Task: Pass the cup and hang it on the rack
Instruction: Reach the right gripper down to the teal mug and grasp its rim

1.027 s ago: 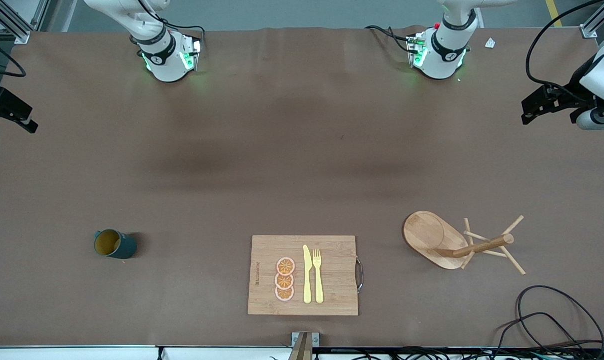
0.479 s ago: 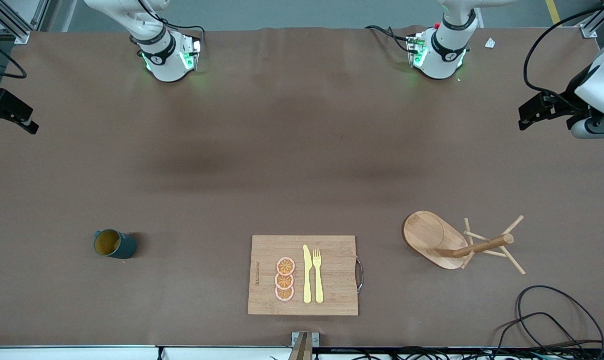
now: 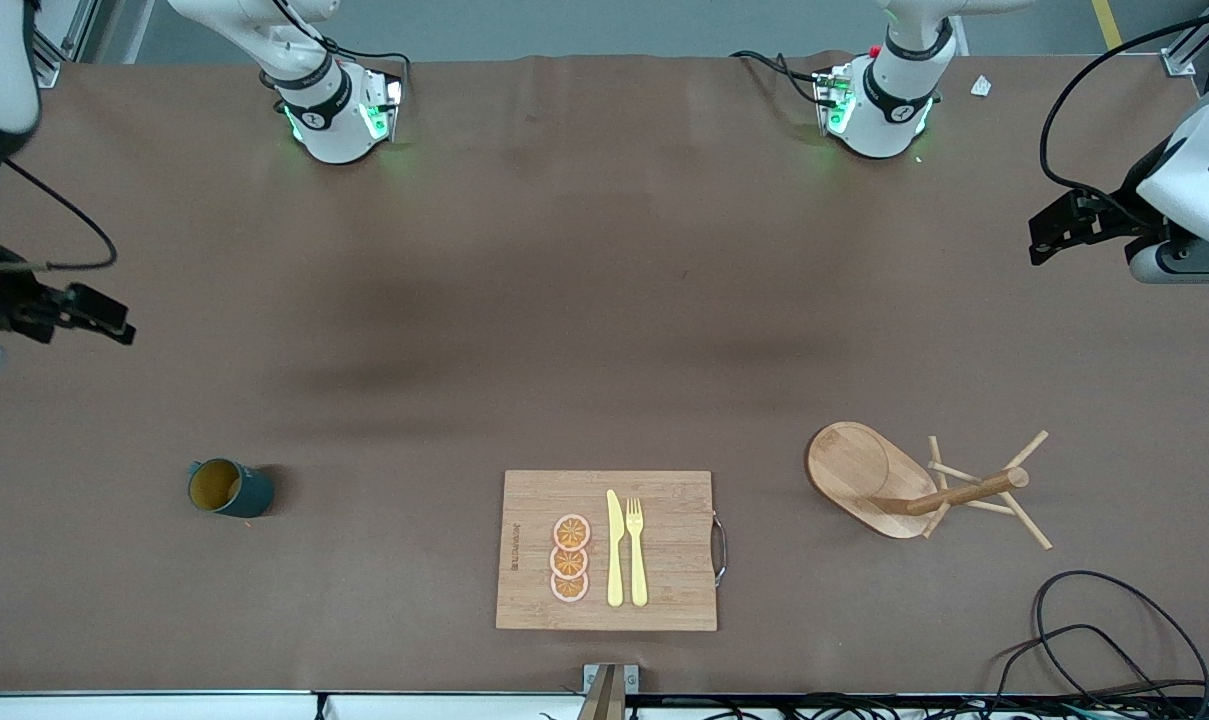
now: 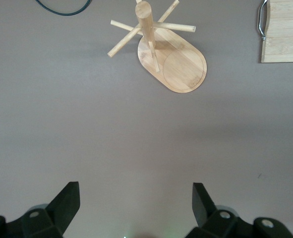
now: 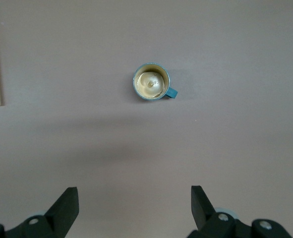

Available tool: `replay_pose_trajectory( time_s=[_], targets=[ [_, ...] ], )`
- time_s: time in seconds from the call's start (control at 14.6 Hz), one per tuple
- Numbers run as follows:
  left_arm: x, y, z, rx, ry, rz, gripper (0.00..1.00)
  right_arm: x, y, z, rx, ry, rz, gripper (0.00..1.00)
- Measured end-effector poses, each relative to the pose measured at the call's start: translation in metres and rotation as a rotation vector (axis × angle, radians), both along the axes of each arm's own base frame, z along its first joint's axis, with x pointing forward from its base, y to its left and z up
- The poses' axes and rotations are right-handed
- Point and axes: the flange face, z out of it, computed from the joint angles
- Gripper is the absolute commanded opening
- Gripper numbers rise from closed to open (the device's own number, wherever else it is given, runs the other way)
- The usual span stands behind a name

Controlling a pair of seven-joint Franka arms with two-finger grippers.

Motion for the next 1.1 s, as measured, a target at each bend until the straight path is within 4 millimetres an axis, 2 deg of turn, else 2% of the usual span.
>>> replay_pose_trajectory(
  time_s=[0.27, 0.41, 0.82, 0.96, 1.1],
  targets=[
    [0.002, 0.0, 0.001, -0.002, -0.012, 0.0, 1.0, 0.032, -0.003, -0.058, -0.008, -0.002, -0.003, 1.0],
    [0.003, -0.001, 0.001, -0.002, -0.018, -0.003, 1.0, 0.047, -0.005, -0.094, -0.012, 0.002, -0.005, 1.0],
    [0.003, -0.004, 0.0, -0.003, -0.021, -0.008, 1.0, 0.076, -0.008, -0.197, -0.019, 0.015, -0.013, 1.0],
    [0.003, -0.005, 0.0, -0.003, -0.021, -0.009, 1.0, 0.081, -0.008, -0.222, -0.022, 0.016, -0.013, 1.0],
    [0.004, -0.004, 0.001, -0.003, -0.022, -0.008, 1.0, 0.084, -0.007, -0.236, -0.021, 0.016, -0.013, 1.0]
  ],
)
